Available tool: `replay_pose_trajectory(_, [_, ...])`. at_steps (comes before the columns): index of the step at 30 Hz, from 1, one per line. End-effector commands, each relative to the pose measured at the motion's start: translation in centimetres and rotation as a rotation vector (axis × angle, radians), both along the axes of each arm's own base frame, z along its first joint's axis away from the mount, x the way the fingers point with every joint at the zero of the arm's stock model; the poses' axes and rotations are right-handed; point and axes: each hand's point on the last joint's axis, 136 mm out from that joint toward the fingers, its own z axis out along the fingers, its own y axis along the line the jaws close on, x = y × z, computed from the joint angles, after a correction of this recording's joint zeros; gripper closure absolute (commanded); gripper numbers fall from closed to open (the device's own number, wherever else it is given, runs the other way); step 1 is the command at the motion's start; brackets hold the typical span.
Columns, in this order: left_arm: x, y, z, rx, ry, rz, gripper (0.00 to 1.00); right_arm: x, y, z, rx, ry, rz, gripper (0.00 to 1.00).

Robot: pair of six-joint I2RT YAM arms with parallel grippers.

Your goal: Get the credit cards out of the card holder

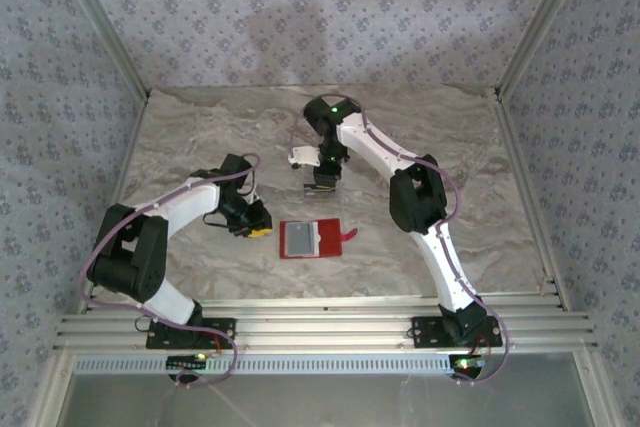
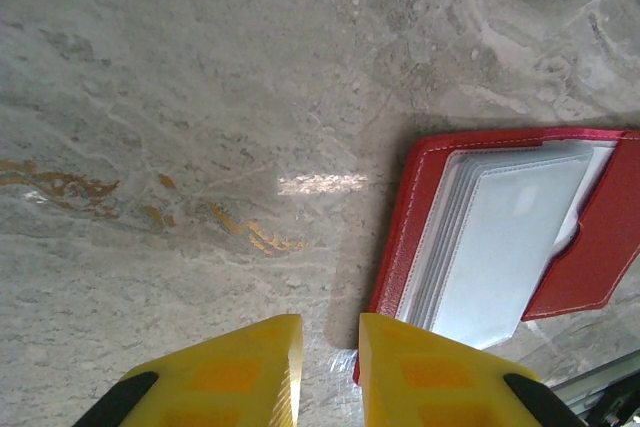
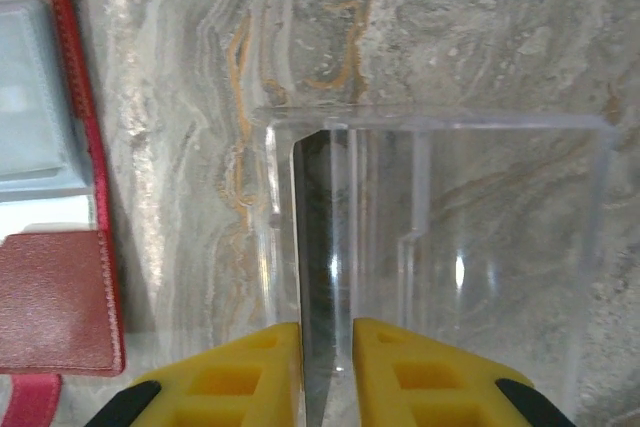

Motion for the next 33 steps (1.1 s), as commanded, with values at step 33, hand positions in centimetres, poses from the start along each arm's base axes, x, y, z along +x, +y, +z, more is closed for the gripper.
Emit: replay_pose_trajectory(33, [0.1,-3.9,-1.3,-0.180,0.051,-0.009,0.92,-5.1,1.9,5.6,0.461,0.245,-1.257,0.79])
